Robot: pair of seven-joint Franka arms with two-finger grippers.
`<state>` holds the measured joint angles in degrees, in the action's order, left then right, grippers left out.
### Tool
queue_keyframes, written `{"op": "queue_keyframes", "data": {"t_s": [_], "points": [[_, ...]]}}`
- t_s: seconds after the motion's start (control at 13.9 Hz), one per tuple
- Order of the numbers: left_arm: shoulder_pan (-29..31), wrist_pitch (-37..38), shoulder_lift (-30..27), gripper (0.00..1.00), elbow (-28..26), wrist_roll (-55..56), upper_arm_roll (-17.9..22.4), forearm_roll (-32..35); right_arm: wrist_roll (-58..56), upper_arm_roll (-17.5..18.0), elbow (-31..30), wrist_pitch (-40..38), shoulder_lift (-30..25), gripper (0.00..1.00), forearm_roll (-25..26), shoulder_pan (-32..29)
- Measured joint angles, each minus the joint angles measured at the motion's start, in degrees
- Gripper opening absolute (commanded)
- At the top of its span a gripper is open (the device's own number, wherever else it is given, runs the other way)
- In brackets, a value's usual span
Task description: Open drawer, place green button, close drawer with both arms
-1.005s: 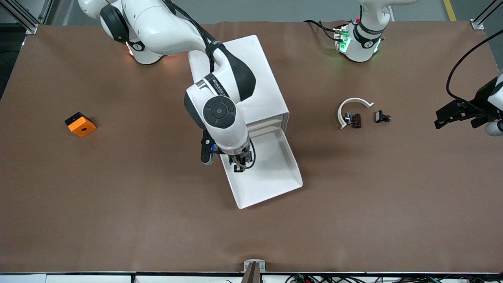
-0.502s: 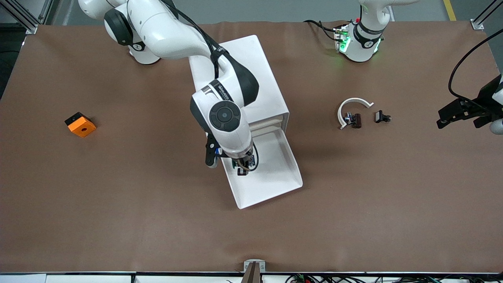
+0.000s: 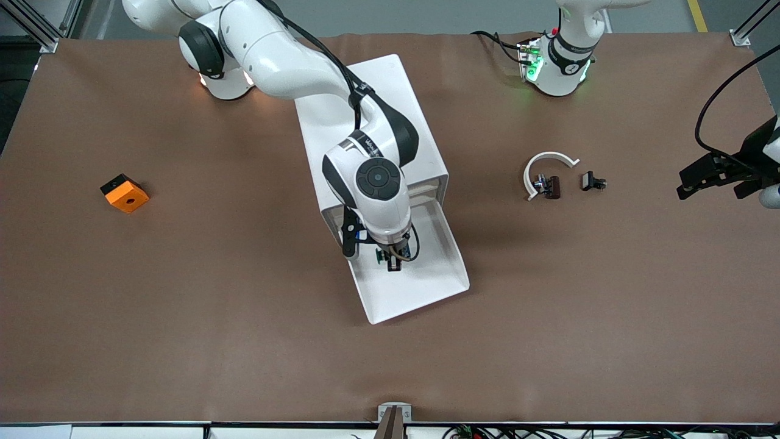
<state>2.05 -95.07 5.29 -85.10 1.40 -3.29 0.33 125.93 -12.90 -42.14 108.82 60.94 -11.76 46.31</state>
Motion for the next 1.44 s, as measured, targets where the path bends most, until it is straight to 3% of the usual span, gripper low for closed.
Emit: {"op": "queue_keyframes", "data": {"t_s": [0.57, 1.44], "points": [[0.0, 0.0, 0.2, 1.0, 0.0, 0.0, 0.0, 0.0, -0.1, -0.8, 0.6, 1.4, 2.6, 0.0, 3.0, 3.0], [0.0, 0.0, 0.2, 1.0, 0.0, 0.0, 0.0, 0.0, -0.2, -0.9, 0.7, 1.5, 2.7, 0.0, 3.2, 3.1]]}}
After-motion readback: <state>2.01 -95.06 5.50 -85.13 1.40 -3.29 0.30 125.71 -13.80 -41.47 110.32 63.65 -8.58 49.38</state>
